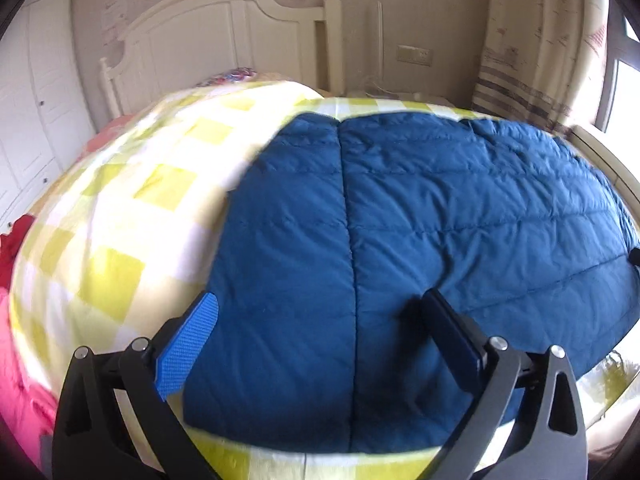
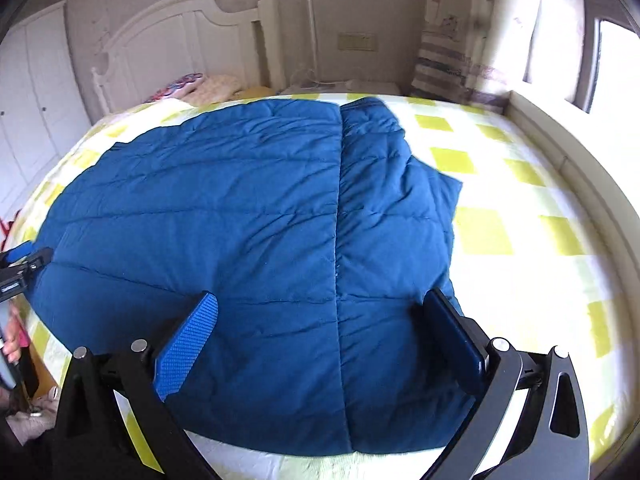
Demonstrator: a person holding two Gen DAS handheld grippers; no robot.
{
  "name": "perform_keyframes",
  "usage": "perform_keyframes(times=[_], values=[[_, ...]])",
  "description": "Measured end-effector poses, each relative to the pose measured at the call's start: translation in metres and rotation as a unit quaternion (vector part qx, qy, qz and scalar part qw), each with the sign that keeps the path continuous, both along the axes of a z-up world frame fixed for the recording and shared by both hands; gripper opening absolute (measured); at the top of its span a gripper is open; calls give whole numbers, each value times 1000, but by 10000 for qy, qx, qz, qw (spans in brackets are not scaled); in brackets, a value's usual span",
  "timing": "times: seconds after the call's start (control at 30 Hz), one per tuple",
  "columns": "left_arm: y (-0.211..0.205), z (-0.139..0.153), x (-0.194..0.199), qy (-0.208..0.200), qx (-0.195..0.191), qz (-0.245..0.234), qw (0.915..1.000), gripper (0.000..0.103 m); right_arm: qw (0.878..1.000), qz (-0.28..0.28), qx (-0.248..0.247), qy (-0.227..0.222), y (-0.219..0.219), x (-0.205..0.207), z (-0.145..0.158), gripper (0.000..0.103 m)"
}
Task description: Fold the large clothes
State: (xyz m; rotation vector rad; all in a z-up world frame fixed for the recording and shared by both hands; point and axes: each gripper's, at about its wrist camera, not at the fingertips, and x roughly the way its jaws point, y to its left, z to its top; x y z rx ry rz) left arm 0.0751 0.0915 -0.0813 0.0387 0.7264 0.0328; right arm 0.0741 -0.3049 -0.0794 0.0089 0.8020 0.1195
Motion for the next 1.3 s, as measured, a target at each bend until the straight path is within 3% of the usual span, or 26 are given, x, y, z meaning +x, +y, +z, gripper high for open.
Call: perform_keyframes(times=[0.1,0.2,0.27,0.37,0.47,0.53,0.63,0.73,0.83,0.93,1.07,1.3], values=[[-20,15,-24,-351,49,-503,9981,100,9984,479,-24,-286,28,-21,14,98],[-49,6,-33,-274,159,-1095,9935,100,9931,1060,-106,-485,69,-41,15,98],[-64,-13,-28,-41,380,-1171,9924,101,9879,1472,-231,-437,97,-44,3,98],[-65,-23,-28,-161,501,-1169,9918,101,9824,1514,-951,-544,124,-43,-19,99],[-56,-19,-27,-24,348,-1284,9911,101,9860,1522,-625,-261,109,-37,-11,98],[-45,-13,-32,-45,302,-1089,9936,101,9886,1360,-597,-246,94,-37,-5,98],[-22,-10,-35,-135,58,-779,9968,101,9956,743,-455,-348,59,-34,5,98],[-1,-22,-33,-20,232,-477,9986,101,9988,283,-373,-157,26,-25,-5,98],[6,-28,-34,-33,192,-512,9985,101,9994,313,85,-76,11,-22,-14,99],[7,-29,-34,-31,240,-520,9984,101,9994,297,-160,-16,17,-23,-10,98],[7,-30,-36,-31,201,-553,9983,101,9998,214,-8,18,5,-26,-3,98],[8,-32,-33,-44,162,-549,9983,101,9923,-304,1203,3,-43,-71,11,98]])
